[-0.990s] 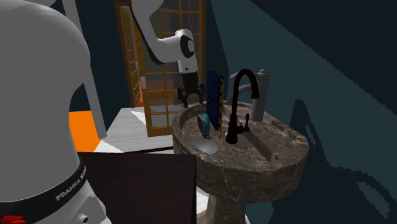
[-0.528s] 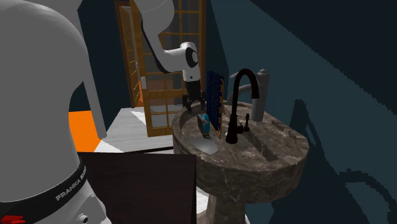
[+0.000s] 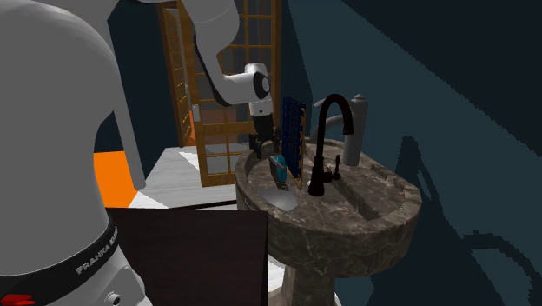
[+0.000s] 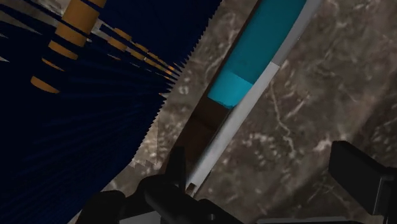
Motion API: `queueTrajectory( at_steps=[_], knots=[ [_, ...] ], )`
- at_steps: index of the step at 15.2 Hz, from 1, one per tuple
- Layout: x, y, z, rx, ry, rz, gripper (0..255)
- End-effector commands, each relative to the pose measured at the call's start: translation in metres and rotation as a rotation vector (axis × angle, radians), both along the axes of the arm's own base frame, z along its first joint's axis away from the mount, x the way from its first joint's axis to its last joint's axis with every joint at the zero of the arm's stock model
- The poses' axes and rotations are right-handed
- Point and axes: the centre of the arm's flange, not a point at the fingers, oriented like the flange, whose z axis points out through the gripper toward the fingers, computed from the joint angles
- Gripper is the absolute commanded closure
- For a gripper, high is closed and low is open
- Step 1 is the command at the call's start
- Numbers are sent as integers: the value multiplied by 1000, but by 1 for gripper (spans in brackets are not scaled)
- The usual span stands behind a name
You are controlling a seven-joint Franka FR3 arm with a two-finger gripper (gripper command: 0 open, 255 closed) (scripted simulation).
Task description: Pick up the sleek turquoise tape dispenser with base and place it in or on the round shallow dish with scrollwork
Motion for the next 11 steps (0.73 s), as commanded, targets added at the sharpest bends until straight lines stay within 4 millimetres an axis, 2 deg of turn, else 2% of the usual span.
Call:
queueTrajectory(
  at_steps=[1, 5, 6, 11],
  knots=[
    [-8, -25, -25, -17, -1, -23, 0],
    [-8, -25, -25, -17, -1, -23, 0],
    [-9, -27, -23, -17, -1, -23, 255],
    [-18, -21, -17, -16, -1, -23, 255]
  ],
)
